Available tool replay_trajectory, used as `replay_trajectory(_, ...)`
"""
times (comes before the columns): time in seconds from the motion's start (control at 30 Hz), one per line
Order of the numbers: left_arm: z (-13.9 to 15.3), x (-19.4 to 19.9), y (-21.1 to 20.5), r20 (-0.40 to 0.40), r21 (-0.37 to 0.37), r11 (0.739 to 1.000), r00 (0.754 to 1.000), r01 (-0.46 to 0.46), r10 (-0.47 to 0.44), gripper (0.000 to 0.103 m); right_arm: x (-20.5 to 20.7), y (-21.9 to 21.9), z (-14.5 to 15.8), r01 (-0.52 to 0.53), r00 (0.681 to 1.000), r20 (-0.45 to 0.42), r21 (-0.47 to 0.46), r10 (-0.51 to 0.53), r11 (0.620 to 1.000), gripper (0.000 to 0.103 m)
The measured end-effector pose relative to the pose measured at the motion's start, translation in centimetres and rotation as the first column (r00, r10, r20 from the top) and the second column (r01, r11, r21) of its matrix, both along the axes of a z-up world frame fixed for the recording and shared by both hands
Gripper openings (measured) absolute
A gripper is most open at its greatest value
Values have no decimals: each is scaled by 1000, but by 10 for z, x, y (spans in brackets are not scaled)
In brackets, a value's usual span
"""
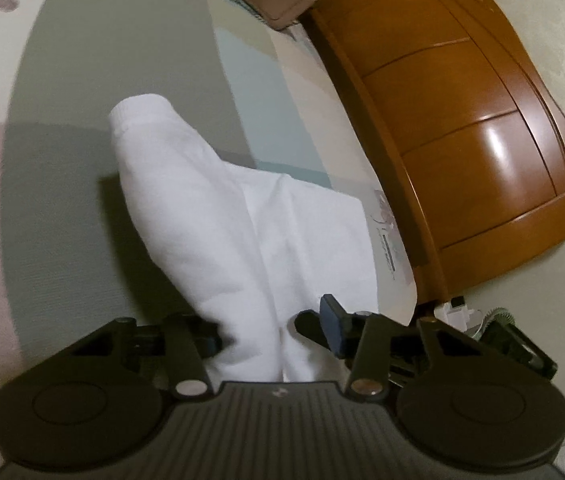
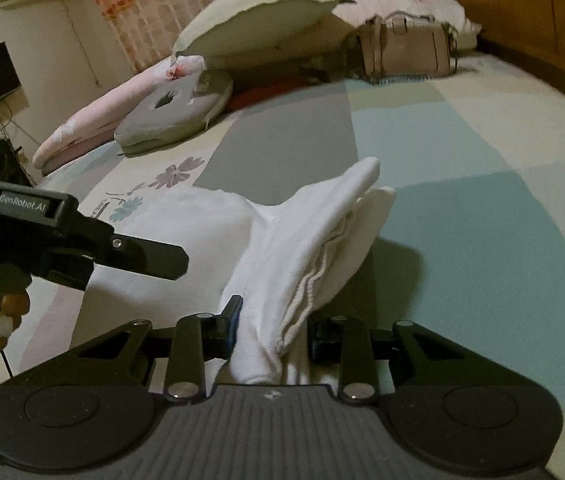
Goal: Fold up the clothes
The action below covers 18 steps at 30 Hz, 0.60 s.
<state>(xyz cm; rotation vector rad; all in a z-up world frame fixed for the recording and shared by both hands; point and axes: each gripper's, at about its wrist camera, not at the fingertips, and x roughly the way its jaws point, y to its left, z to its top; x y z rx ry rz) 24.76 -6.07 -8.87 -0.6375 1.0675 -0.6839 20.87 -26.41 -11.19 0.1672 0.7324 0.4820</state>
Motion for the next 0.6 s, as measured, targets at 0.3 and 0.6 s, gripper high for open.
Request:
replay_trajectory(0.3,11,20,-65,26,-49,996,997,76,-75,42,-2,-61,18,86,995,55,-20,-85,996,35)
replay_trajectory(0.6,5,59,-165,27,-129,976,984,177,-175,42,27,-153,23,169,983,93,-95,-161,981,35)
